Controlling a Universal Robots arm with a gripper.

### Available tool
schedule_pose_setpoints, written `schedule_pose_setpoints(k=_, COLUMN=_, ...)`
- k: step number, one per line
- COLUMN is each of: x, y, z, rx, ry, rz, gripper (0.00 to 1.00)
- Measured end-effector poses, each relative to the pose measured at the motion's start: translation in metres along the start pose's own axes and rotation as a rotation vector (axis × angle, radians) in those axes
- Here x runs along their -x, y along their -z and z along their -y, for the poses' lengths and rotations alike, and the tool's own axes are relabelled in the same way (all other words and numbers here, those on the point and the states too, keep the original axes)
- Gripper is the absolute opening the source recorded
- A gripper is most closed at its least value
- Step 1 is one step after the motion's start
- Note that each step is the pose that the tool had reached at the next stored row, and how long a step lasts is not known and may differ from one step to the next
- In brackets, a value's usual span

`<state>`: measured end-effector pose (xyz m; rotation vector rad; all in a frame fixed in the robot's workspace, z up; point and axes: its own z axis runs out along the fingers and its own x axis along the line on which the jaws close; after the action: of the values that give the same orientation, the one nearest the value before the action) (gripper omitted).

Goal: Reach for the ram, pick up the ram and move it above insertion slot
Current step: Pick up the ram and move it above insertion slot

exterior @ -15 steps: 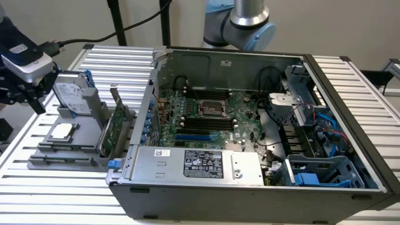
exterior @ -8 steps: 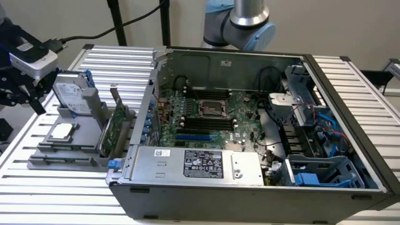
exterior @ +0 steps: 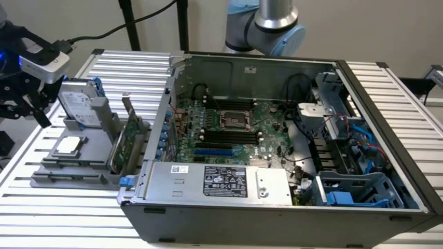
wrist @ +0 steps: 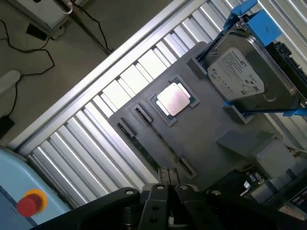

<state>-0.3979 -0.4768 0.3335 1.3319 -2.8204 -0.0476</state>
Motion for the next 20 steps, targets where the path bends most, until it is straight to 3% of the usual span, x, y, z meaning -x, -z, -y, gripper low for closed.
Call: schedule_pose_setpoints(k=20, x=0.0, y=-0.0035, z=0.0002, rx=-0.0025, ry=0.363, rz=-0.0135, gripper=0.11)
